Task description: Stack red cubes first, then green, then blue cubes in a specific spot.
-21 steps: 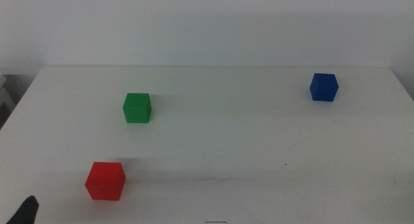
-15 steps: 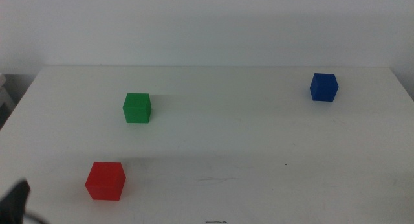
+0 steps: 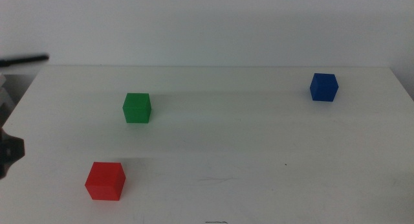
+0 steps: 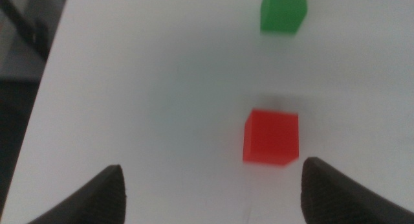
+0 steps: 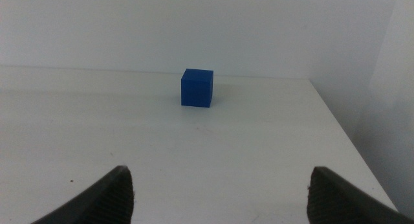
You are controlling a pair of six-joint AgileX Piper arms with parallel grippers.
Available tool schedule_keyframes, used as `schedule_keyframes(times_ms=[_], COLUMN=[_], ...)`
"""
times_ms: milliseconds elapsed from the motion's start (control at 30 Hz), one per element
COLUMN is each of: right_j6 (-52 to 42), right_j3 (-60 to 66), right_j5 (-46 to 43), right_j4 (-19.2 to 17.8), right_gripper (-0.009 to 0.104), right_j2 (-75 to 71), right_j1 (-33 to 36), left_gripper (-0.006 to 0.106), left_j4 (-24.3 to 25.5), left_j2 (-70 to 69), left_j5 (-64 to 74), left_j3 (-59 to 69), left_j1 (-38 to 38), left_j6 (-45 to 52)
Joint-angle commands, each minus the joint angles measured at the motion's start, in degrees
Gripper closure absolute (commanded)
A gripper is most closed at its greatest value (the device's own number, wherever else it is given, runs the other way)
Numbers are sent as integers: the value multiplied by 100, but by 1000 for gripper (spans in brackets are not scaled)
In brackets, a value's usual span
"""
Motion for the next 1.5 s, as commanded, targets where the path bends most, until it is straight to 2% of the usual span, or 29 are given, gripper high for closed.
schedule_keyframes(times_ms=[0, 267, 400, 533, 900, 1467], right_j6=[-57, -57, -57, -57, -57, -57], right_j3=[-127, -127, -127, -127, -127, -127], right_j5=[-446, -446, -446, -446, -446, -446], right_j4=[-49, -49, -49, -49, -49, -49], right_gripper=[17, 17, 17, 17, 17, 17], right_j2=[-88, -88, -88, -88, -88, -88], right_j1=[-40, -40, -40, -40, -40, -40], left_gripper=[9, 9, 9, 9, 9, 9], left_j4=[-70, -78, -385, -538, -86, -228], left_j2=[290, 737, 1111, 1876, 3932, 5567], left_j5=[296, 256, 164, 661, 934, 473], left_j3=[-587, -792, -912, -1396, -2344, -2390], left_j1=[-10, -10, -10, -36, -1075, -1217], left_j6=[76, 267, 669, 812, -13, -86])
